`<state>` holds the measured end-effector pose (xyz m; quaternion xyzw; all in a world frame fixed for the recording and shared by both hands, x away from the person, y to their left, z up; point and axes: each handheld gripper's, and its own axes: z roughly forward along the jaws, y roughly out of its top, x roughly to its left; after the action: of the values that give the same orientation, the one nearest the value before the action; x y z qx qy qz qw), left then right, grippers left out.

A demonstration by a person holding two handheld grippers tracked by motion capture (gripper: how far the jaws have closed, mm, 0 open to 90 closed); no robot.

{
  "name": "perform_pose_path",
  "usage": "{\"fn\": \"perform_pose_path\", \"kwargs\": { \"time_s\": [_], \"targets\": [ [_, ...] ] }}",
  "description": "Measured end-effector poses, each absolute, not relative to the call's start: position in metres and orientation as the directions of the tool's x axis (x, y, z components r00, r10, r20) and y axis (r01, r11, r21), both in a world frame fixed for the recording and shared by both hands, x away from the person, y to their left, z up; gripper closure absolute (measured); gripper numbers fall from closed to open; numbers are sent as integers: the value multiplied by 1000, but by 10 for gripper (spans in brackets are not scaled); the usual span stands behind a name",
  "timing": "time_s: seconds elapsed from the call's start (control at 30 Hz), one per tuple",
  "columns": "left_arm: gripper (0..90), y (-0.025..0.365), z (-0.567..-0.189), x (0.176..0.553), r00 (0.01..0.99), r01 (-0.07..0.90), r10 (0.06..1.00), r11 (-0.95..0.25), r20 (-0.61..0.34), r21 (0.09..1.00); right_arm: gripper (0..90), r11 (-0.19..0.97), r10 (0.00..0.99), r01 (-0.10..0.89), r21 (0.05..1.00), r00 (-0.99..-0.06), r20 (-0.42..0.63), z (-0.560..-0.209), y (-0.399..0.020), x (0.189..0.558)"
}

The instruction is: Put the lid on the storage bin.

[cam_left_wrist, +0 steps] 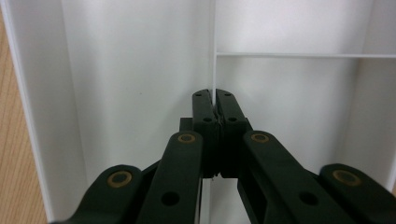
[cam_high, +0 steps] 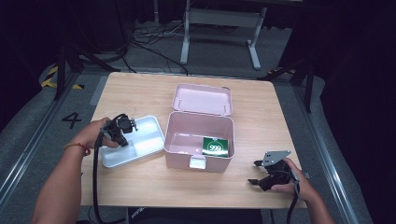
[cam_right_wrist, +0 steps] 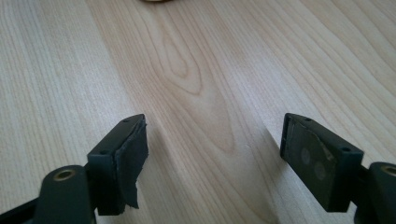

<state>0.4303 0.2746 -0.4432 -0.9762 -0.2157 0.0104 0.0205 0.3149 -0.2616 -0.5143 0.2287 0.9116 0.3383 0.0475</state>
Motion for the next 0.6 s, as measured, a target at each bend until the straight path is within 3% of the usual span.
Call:
{"fn": "perform_pose_path", "kwargs": {
  "time_s": [0.2, 0.6],
  "targets": [
    [893, 280, -442, 426, 924, 383, 383, -924, -19, -4, 232, 666, 454, 385, 639, -889, 63, -514, -262, 315],
    [894, 305, -405, 417, 901, 426, 431, -901, 58, 84, 230, 662, 452, 388, 641, -889, 71, -515, -261, 315]
  ]
}}
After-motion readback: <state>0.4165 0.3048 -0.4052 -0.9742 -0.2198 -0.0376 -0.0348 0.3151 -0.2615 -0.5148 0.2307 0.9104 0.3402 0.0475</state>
